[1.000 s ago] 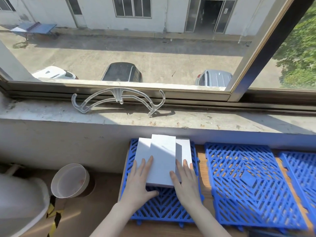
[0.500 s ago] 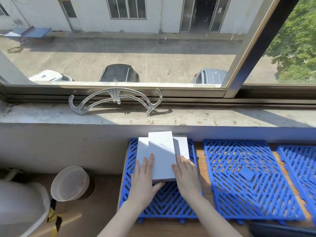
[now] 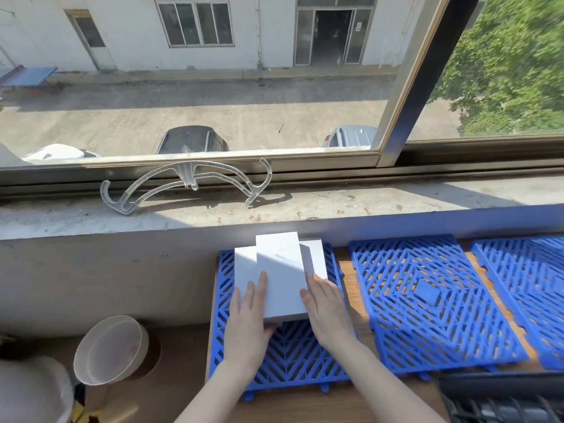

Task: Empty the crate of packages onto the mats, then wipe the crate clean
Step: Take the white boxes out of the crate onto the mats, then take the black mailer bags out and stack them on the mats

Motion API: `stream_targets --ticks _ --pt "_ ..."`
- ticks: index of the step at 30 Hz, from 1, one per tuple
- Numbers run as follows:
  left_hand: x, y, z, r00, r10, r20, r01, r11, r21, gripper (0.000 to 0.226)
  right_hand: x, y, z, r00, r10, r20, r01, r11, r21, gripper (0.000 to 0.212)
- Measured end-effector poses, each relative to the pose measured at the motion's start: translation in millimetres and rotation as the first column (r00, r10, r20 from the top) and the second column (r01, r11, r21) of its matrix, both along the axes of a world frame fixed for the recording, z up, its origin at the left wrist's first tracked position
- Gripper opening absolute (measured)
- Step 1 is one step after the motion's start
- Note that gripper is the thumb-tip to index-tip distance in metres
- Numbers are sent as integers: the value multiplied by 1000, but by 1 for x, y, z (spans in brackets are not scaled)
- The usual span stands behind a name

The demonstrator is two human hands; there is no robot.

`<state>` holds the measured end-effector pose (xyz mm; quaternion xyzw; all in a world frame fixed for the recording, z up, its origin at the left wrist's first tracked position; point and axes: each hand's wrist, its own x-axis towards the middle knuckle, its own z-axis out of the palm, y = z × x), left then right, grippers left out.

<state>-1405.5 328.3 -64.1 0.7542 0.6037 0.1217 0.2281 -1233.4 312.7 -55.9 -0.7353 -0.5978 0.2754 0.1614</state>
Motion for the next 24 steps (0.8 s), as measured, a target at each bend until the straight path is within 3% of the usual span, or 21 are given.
stream_targets --ticks 5,10,18,24 --pt "-8 0 7 995 -21 98 29 996 -80 105 1 -5 8 994 -59 -92 58 998 -15 51" --pt "-11 -13 36 999 -44 22 44 999 1 98 10 -23 44 995 -35 -89 35 999 8 54" --pt "31 -74 106 962 -9 272 -52 975 218 27 55 -80 116 998 -20 -66 32 980 198 37" --pt "123 -155 149 911 -154 381 38 955 295 12 127 -177 191 998 -18 -66 42 920 389 31"
